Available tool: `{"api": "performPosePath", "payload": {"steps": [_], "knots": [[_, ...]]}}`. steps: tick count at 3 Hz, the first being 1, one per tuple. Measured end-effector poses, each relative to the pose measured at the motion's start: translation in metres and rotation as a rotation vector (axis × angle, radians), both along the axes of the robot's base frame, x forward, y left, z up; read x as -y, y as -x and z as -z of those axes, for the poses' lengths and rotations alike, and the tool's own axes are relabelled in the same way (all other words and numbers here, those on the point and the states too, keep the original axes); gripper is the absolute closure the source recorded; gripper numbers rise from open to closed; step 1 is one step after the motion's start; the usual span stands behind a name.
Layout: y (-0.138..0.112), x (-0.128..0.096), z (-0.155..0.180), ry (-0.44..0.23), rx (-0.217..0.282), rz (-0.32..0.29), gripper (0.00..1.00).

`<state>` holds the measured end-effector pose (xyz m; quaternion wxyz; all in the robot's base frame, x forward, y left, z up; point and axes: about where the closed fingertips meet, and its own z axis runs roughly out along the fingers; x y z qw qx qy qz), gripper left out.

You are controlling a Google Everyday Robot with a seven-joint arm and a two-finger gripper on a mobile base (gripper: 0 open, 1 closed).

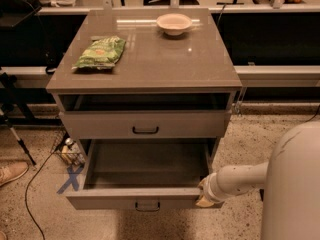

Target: Open middle drawer

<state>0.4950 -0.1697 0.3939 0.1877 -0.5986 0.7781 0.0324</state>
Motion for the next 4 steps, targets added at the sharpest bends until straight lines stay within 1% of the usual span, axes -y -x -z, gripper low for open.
{"api": "performPosePath", "payload": {"steps": [1,2,3,4], "knots": [[0.001,-0.001,0.001,0.0,-0.002,-0.001,0.11],[0.002,-0.006,0.001,0.017,-0.003,-0.018,0.0],[0.008,-0.018,-0.002,0.053,-0.015,-0.072,0.0],[0.016,-0.03,0.0,0.06,-0.041,-0.136,0.0]]}}
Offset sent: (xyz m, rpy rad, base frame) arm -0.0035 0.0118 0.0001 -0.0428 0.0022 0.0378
